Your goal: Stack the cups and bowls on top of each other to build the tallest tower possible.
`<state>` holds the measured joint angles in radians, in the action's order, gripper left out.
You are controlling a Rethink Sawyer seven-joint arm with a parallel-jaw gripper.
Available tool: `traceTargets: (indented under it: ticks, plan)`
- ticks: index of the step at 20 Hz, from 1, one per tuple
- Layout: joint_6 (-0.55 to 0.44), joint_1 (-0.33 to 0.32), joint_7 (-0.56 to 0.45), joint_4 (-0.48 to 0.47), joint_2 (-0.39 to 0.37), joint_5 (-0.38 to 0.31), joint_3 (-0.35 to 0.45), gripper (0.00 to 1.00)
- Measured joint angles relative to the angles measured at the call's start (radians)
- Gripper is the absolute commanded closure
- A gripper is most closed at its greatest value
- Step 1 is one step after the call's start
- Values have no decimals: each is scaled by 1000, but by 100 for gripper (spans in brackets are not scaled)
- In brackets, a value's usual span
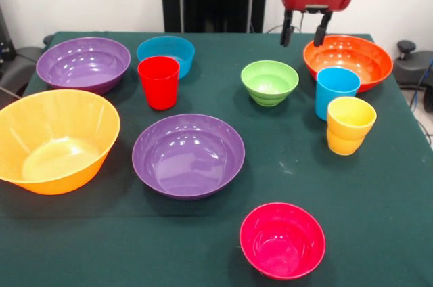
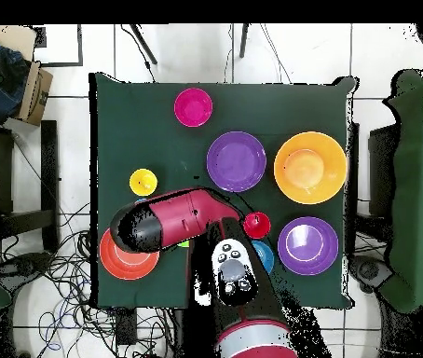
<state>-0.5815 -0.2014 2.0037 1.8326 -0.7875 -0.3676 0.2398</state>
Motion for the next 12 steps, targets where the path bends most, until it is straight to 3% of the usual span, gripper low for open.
traceTargets:
  ticks: [7,12]
  plan:
    - [51,-49,0,7,12,0,-2,0]
    - [61,-47,0,7,30,0,-11,0]
